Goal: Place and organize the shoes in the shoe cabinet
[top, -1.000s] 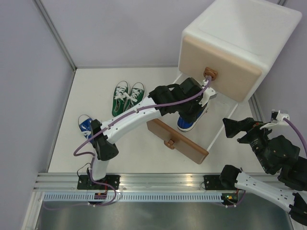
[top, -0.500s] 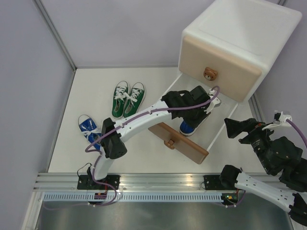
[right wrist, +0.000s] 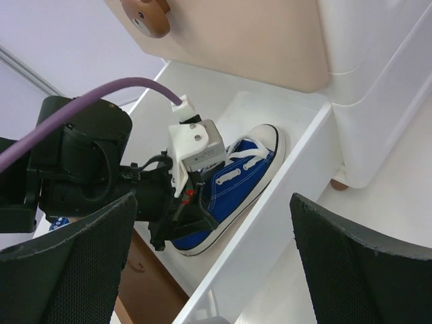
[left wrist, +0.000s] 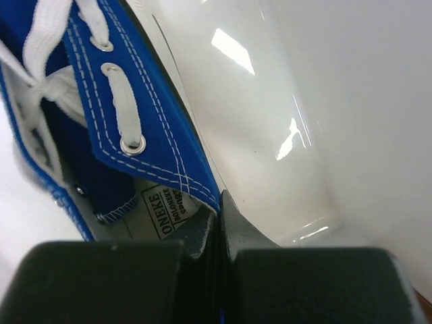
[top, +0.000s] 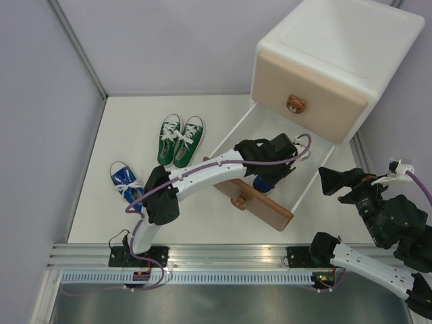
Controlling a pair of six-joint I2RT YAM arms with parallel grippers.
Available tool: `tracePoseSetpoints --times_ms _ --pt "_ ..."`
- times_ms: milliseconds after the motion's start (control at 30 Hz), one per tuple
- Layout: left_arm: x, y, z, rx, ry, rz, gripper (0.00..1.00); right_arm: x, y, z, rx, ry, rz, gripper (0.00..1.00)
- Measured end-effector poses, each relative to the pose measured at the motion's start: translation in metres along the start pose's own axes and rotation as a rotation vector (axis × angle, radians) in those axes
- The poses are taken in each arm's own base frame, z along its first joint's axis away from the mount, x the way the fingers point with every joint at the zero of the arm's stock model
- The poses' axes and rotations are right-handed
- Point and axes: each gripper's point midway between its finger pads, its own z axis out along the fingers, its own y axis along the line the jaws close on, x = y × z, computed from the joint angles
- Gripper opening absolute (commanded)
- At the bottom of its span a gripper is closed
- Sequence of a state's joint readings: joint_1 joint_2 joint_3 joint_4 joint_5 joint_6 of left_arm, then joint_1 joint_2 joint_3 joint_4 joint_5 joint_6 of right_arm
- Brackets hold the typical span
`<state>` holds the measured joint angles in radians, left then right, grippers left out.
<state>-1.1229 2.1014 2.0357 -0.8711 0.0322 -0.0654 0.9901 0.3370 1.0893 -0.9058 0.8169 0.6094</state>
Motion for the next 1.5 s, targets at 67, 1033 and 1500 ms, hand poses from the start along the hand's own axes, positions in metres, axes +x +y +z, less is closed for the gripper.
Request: tracePoseSetpoints --times_ms 67,1033,1500 --pt "0.004 -0.002 0.007 0.002 0.002 0.008 0.02 0.001 -0.001 0.0 0.002 0.0 -0.005 0.98" --pt "-0.002 -0.003 0.001 -0.006 -0.108 0.054 0.74 -0.005 -0.016 -0.007 0.033 -0.034 0.007 0.98" --pt "-0.038 0.0 -0.071 -0.044 -0.274 -0.007 1.0 -0.009 -0.017 -0.009 0.034 -0.038 0.009 0.98"
